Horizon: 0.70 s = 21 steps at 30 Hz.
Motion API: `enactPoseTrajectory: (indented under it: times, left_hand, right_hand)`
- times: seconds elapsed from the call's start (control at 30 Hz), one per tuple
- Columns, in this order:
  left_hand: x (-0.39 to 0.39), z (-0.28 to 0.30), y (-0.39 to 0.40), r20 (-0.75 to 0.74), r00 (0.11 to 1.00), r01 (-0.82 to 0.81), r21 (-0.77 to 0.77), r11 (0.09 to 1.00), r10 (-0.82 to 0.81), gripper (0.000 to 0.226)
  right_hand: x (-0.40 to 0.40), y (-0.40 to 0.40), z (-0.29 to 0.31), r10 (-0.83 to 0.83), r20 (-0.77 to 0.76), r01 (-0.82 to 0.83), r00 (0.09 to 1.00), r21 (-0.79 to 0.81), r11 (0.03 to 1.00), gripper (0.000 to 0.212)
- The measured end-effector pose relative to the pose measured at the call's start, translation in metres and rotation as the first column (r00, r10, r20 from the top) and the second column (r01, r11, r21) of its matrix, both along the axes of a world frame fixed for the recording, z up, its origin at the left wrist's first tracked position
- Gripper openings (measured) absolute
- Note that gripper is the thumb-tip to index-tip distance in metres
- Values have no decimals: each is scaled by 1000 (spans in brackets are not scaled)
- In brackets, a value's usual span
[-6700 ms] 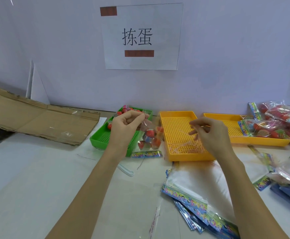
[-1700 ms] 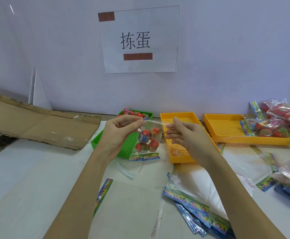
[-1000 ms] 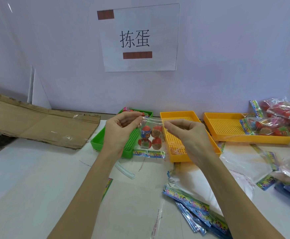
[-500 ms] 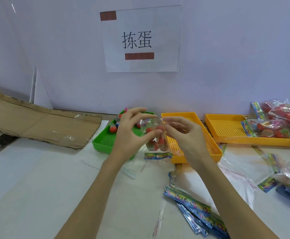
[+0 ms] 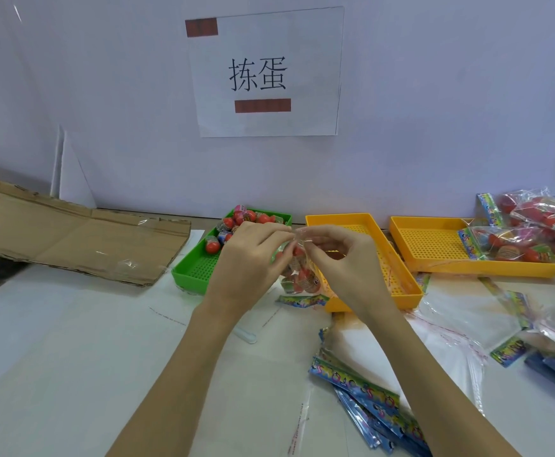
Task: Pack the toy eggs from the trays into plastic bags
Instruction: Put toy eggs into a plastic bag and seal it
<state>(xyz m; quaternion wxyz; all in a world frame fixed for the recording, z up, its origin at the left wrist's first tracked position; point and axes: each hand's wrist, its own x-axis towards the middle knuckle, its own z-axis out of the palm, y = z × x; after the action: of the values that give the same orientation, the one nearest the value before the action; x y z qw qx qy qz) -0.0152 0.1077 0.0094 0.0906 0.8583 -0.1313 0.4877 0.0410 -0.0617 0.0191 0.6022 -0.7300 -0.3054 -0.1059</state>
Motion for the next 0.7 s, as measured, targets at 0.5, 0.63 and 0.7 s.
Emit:
enactPoseTrajectory:
  times: [0.5,0.63,0.7]
  left_hand:
    - [0,6,-7,-165,985,-80,-227,971,43,13]
    - [0,6,-11,-160,987,-38,-363,931,-22,8]
    - [0,6,-11,-158,986,-2,-348,937,-56,6]
  right_hand:
    - [-6,6,2,-63,216,98,974,-157,983,28]
    - [-11,10,0,-22,-70,15,997,-97,995,25]
    - [-13,12,-3,-39,-55,30,998,-166,986,16]
